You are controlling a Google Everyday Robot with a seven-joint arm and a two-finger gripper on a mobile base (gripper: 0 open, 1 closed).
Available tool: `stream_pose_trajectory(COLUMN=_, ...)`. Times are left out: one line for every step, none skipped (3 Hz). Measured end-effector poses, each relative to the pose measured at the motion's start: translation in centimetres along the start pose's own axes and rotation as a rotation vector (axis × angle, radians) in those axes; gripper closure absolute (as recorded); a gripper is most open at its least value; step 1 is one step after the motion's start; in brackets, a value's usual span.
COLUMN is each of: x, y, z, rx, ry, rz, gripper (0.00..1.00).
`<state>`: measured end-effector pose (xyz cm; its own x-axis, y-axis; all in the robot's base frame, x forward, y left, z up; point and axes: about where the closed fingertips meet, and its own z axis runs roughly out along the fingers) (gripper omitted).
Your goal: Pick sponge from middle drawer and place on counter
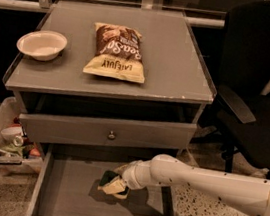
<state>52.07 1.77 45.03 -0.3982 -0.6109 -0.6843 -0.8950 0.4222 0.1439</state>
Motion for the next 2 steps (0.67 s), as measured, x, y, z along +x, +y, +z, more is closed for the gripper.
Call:
stream_pose_trajectory(x=-0.5, y=0.4, z=-2.9, rx=0.029, ry=0.026, rz=0.02, gripper=1.0)
stream_pose_trajectory(x=-1.2, y=1.2, z=-8.1, rx=0.098, ry=0.064, rz=0.062, gripper=1.0)
